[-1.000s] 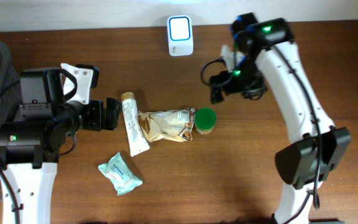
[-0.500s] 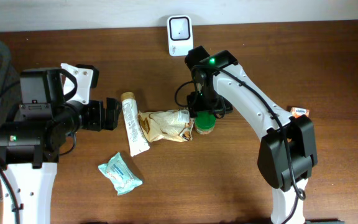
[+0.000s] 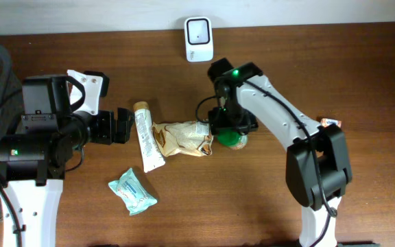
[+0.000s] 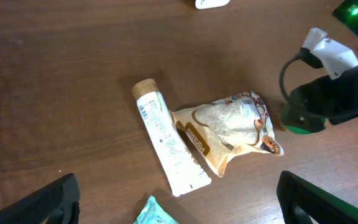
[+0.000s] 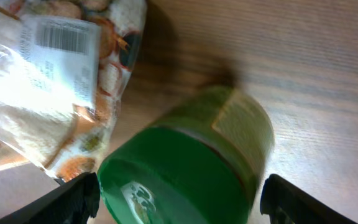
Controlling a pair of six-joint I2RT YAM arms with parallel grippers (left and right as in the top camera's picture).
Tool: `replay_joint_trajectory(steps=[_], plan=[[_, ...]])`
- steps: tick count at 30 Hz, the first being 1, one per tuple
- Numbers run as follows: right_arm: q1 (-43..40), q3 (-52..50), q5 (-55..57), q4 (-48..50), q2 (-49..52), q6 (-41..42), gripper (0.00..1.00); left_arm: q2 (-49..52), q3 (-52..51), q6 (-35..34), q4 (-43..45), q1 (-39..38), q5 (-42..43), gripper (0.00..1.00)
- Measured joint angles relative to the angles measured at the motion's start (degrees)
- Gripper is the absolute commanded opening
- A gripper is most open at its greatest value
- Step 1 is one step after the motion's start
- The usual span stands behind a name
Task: Scan the item barcode
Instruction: 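Grasp the green-capped jar with the right gripper and lift it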
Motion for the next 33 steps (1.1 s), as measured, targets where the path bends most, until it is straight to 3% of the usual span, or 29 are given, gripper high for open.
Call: replay_joint_trajectory(steps=[9,17,19,21,22,27,33], plan=[[-3.6,5.7,0.0,-5.8,0.1,-3.7,0.86,0.0,0.0,0.0,0.0,0.0,0.0,0.99],[-3.6,-1.6,-1.0,-3.4,0.1,-0.9,0.80,0.0,0.0,0.0,0.0,0.0,0.0,0.99],[-3.6,-1.9,-1.1,-3.2,0.1,-0.9,0.73,0.0,0.0,0.0,0.0,0.0,0.0,0.99],[-3.6,-1.9,-1.3,-2.6,0.1,-1.9,0.56,0.0,0.0,0.0,0.0,0.0,0.0,0.99],[-3.6,-1.7,-1.3,-2.9,0.1,-3.5,0.50,0.0,0.0,0.0,0.0,0.0,0.0,0.99],[-3.6,9.5,-1.3,-6.2,0.7,-17.7,0.50,0.0,0.0,0.0,0.0,0.0,0.0,0.99],[-3.6,10.7,-0.6,-3.4,0.7,-52.1,0.47,0.0,0.0,0.0,0.0,0.0,0.0,0.99]])
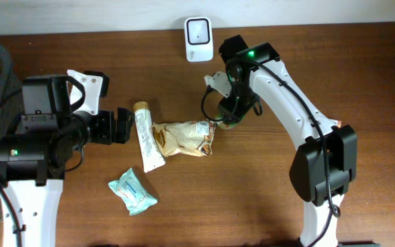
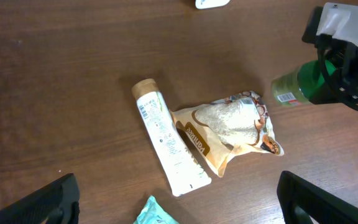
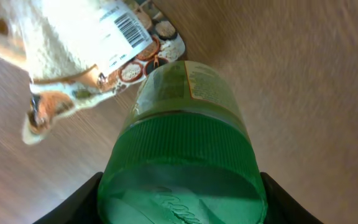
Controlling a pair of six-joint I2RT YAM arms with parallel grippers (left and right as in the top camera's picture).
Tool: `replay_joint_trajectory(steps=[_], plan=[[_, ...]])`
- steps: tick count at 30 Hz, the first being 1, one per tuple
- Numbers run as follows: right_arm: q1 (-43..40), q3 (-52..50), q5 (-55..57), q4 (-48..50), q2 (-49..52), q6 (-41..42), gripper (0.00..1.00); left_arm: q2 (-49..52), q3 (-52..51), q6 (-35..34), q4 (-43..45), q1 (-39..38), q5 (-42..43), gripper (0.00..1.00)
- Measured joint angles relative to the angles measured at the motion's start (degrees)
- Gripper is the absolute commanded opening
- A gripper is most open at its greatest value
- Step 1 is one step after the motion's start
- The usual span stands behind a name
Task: Scan the item barcode
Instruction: 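Grasp the green-capped jar with the right gripper and lift it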
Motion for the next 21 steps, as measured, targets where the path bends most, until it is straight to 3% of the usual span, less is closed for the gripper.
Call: replay_joint_trajectory(steps=[3,6,8,12,16,17,18,21], plan=[[0.0,0.0,3.2,0.4,0.0,-10.7,0.47,0.0,0.0,0.0,0.0,0.0,0.0,0.99],[0.0,-0.7,4.7,1.3,0.0,-13.4,0.47,0.0,0.0,0.0,0.0,0.0,0.0,0.99],[0.0,-4.0,3.1,3.0,0.0,-9.1,0.47,0.0,0.0,0.0,0.0,0.0,0.0,0.99],[0.0,-4.8,-1.1,3.7,0.0,10.2,0.47,0.0,0.0,0.0,0.0,0.0,0.0,0.99],[0.0,-9.9,-1.4,6.9,0.0,15.1,0.45,0.0,0.0,0.0,0.0,0.0,0.0,0.99],[-0.3,-10.9,-1.5,8.3,-0.5,16.3,0.60,0.0,0.0,0.0,0.0,0.0,0.0,0.99],[-0.7,-11.2,-1.9,8.6,-0.7,17.6,0.98,0.0,0.0,0.0,0.0,0.0,0.0,0.99],[-2.8,-12.2,-2.3,9.0,-0.6,22.7,0.98,0.0,0.0,0.0,0.0,0.0,0.0,0.99]])
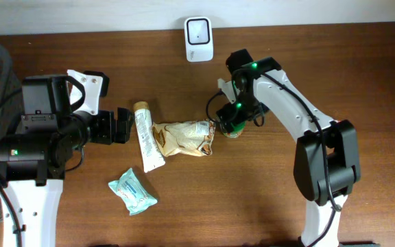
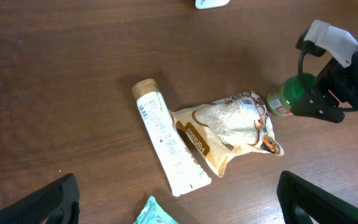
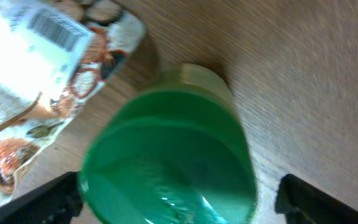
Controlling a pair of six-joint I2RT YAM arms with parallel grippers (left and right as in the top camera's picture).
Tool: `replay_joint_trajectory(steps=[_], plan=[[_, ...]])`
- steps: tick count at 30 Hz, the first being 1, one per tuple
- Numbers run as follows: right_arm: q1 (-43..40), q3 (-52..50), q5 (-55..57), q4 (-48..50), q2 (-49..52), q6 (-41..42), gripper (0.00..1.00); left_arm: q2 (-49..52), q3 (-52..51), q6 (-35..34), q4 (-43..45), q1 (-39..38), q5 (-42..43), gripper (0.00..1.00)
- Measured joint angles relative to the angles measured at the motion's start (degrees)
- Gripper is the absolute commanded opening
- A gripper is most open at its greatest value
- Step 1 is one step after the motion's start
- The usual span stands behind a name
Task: Scan the item barcode
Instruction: 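Grasp the green-capped jar with the right gripper and lift it, then carry the green-capped jar to the scanner with the right gripper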
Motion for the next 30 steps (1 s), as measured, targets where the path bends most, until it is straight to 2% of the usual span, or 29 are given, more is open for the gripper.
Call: replay_joint_trajectory(steps=[5,7,9,11,15,20,21,23,24,30], plan=[[-0.9,-0.1,-10.6,2.8,0.0,3.4,0.98,0.0,0.0,0.0,0.0,0.0,0.0,0.99],[-0.9,-0.1,-11.6,2.8,0.0,5.0,0.98,0.0,0.0,0.0,0.0,0.0,0.0,0.99],[-0.4,-0.1,-7.7,2.9,0.0,9.3,0.99,0.0,0.0,0.0,0.0,0.0,0.0,0.99],[2.4,-0.1,-2.5,4.1,0.0,11.3,0.90,0.0,0.0,0.0,0.0,0.0,0.0,0.99],[4.1,-0.1,2.0,5.6,0.0,14.6,0.85,0.0,0.0,0.0,0.0,0.0,0.0,0.99],[4.1,-0.1,3.7,6.3,0.0,25.5,0.85,0.0,0.0,0.0,0.0,0.0,0.0,0.99],[4.1,-0.1,3.1,6.2,0.0,28.0,0.81,0.0,0.0,0.0,0.0,0.0,0.0,0.99],[4.1,-0.1,1.9,6.1,0.0,31.0,0.61,0.0,0.0,0.0,0.0,0.0,0.0,0.99],[4.1,-0.1,1.8,5.8,0.0,31.5,0.59,0.0,0.0,0.0,0.0,0.0,0.0,0.99],[4.1,-0.1,1.2,3.4,0.0,32.7,0.59,0.0,0.0,0.0,0.0,0.0,0.0,0.99]])
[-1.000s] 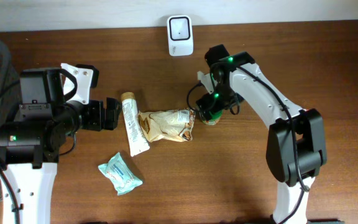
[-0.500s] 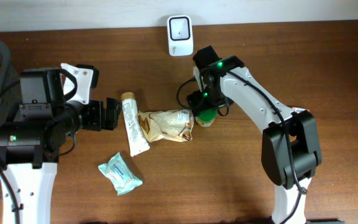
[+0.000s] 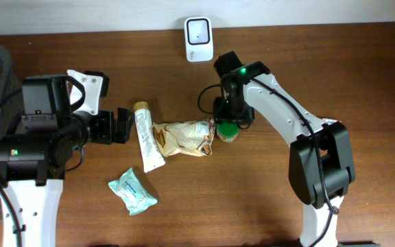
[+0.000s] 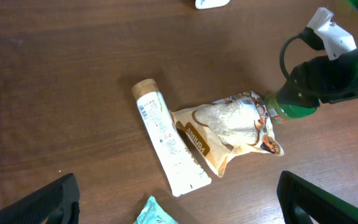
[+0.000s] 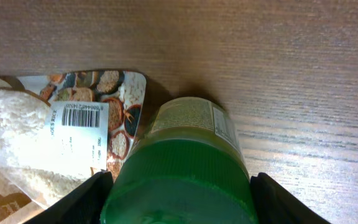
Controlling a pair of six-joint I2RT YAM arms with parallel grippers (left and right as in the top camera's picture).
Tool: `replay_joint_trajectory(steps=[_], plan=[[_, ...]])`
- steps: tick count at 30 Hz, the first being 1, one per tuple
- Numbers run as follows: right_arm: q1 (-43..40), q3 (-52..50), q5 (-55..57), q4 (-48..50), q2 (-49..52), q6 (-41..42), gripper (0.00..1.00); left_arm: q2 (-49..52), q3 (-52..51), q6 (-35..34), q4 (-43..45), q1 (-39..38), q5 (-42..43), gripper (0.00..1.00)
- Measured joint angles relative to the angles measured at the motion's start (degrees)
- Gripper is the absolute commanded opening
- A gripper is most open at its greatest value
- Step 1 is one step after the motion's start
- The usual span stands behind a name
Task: Scan the item barcode
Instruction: 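Carry the green-capped jar to the scanner with the right gripper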
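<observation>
A green-lidded jar (image 5: 185, 162) with a pale label sits upright at the right end of the grain bag (image 3: 182, 138). My right gripper (image 5: 179, 200) is shut on its lid from above, one finger on each side. The jar (image 3: 226, 132) also shows in the left wrist view as a green shape (image 4: 294, 102) under the right arm. The white scanner (image 3: 199, 30) stands at the table's far edge. My left gripper (image 4: 179, 199) hangs open over the table left of the cream tube (image 3: 146, 137), holding nothing. Whether the jar touches the table I cannot tell.
The grain bag's barcode label (image 5: 82, 115) faces up beside the jar. A teal packet (image 3: 134, 191) lies in front of the tube. A black basket stands at the left edge. A small orange item (image 3: 330, 123) lies at the right.
My right wrist has shifted a little left and turned. The jar now stands upright against the bag's right end. The left arm and the other items have not moved.
My right gripper was around the jar beside the bag. Then it held the jar tilted, higher and nearer the scanner, label sideways. Then the jar was back down near the bag, and now it is upright at the bag's right end, still gripped.
</observation>
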Motion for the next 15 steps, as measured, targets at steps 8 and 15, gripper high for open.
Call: replay_joint_trajectory(steps=[8,15], plan=[[-0.7,10.4,-23.3,-9.1,-2.2,-13.2,0.59,0.0,0.0,0.0,0.0,0.0,0.0,0.99],[-9.6,10.7,-59.0,-9.4,-2.3,-19.8,0.57,0.0,0.0,0.0,0.0,0.0,0.0,0.99]])
